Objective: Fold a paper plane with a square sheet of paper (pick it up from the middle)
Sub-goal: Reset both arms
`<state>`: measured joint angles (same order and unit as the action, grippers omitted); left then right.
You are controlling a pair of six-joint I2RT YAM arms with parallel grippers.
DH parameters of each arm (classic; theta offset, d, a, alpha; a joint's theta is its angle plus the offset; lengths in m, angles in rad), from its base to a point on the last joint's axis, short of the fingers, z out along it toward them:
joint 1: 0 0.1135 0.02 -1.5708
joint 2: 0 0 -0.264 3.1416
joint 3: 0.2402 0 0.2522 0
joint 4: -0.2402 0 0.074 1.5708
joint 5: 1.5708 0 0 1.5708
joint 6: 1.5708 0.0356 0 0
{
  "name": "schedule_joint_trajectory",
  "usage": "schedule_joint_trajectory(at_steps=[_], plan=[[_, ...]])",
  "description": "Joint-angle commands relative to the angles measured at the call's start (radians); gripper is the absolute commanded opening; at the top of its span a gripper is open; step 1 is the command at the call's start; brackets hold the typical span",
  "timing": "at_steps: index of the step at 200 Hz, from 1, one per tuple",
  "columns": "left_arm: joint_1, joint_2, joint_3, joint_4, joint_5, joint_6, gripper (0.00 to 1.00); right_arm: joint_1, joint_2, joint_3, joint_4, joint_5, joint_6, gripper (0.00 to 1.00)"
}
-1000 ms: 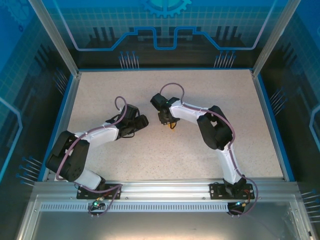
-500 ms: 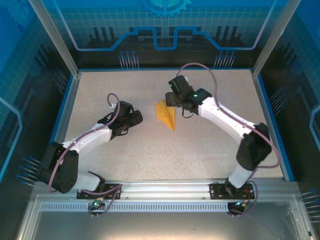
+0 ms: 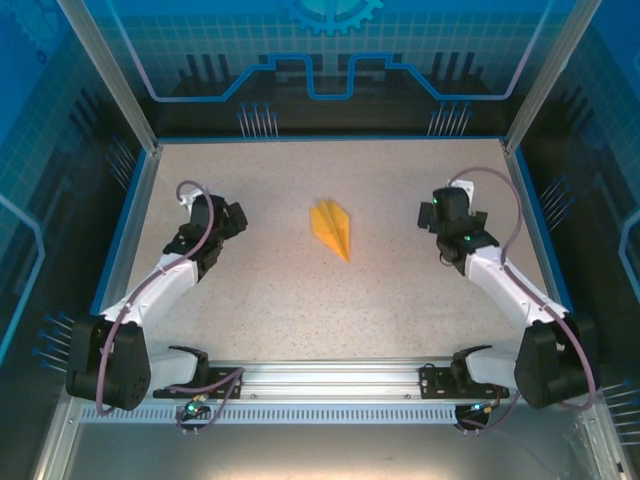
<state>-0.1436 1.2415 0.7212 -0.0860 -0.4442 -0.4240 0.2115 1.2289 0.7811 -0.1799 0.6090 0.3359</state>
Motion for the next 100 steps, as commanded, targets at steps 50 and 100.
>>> schedule_joint_trajectory(at_steps=[50,100], plan=[[0.113,0.008,-0.236,0.418,0.061,0.284,0.98,-0.167,-0.013,-0.293,0.431,-0.134,-0.122,1.0],[0.155,0.074,-0.334,0.716,0.325,0.36,0.98,-0.17,0.071,-0.336,0.653,-0.269,-0.202,1.0]])
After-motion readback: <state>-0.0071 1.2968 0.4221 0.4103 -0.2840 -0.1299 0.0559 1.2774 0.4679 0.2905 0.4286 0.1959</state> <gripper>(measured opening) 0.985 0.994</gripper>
